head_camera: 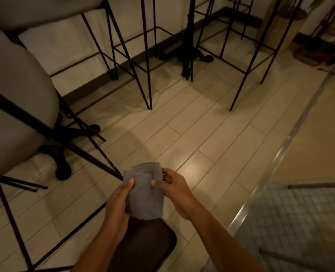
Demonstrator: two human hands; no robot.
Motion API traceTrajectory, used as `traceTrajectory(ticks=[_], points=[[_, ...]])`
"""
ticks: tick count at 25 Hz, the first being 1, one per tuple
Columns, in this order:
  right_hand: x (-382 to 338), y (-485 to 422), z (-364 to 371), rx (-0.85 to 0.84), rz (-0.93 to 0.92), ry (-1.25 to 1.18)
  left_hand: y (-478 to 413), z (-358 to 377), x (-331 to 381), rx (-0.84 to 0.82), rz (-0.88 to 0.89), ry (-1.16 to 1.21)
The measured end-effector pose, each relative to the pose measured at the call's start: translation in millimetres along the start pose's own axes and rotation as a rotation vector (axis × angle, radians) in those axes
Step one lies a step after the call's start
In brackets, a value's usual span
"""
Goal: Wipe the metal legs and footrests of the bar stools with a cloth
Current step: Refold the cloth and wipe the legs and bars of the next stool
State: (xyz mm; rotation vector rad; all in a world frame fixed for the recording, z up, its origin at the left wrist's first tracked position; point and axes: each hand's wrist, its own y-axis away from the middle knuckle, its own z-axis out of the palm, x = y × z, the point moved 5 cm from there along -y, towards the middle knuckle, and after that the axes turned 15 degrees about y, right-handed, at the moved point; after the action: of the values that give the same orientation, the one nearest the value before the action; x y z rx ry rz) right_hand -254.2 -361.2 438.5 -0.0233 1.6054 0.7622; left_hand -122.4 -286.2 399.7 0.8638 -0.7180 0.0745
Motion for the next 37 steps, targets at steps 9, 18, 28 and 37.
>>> traceTrajectory(ticks=[9, 18, 28, 37], points=[[-102.6, -71.3, -10.1, -0.07, 0.001, 0.125, -22.1, 67.4, 83.6, 0.105, 0.205, 0.04], [-172.4, -194.7, 8.6, -0.339, 0.067, 0.247, -89.7, 109.4, 160.9, 0.492, 0.501, 0.082], [-190.0, -266.4, 52.6, -0.774, 0.194, 0.065, -127.5, 102.3, 184.2, 0.626, 0.603, 0.354], [-120.1, -315.7, 85.6, -0.982, 0.191, 0.11, -167.6, 72.7, 138.1, 0.804, 0.741, 0.494]])
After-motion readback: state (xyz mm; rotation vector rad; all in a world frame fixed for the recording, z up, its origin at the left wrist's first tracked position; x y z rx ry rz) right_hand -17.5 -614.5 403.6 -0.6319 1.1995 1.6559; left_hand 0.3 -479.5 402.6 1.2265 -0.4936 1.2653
